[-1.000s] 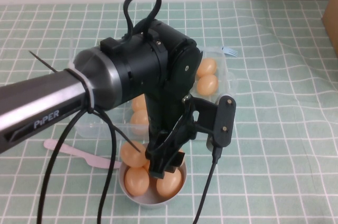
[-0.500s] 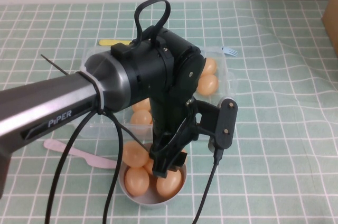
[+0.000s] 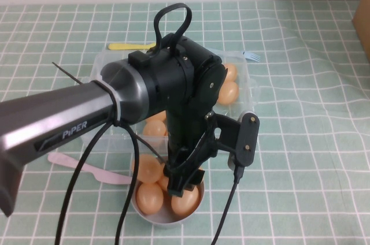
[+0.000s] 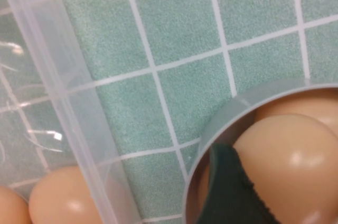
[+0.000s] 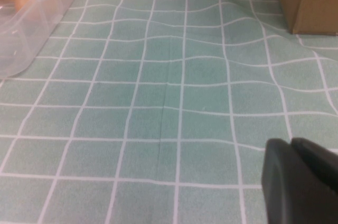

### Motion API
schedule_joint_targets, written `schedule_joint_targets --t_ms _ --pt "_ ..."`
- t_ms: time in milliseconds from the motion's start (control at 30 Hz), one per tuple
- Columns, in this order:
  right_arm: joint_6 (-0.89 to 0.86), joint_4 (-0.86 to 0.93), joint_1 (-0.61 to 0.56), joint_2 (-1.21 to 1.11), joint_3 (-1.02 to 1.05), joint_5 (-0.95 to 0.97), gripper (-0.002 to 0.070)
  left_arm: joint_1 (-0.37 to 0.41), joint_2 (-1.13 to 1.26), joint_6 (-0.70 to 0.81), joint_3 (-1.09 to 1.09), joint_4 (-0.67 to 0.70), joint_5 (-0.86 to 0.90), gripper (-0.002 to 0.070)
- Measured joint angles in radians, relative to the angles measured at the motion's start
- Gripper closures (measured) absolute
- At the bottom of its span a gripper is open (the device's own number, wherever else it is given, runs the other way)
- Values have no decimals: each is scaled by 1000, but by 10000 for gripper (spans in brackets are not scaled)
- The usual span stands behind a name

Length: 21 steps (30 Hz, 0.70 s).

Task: Take an egg out of the egg box
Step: Place the egg in the bowl

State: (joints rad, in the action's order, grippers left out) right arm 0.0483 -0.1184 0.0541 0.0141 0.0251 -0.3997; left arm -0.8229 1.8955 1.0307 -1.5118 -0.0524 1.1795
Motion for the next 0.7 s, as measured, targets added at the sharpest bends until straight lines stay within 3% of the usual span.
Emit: schedule_joint_targets --t_ms 567,700 --pt "0 0 0 0 0 0 694 0 16 -5 0 -22 -12 321" --pt "0 0 0 0 0 0 694 0 16 -37 0 -22 -13 270"
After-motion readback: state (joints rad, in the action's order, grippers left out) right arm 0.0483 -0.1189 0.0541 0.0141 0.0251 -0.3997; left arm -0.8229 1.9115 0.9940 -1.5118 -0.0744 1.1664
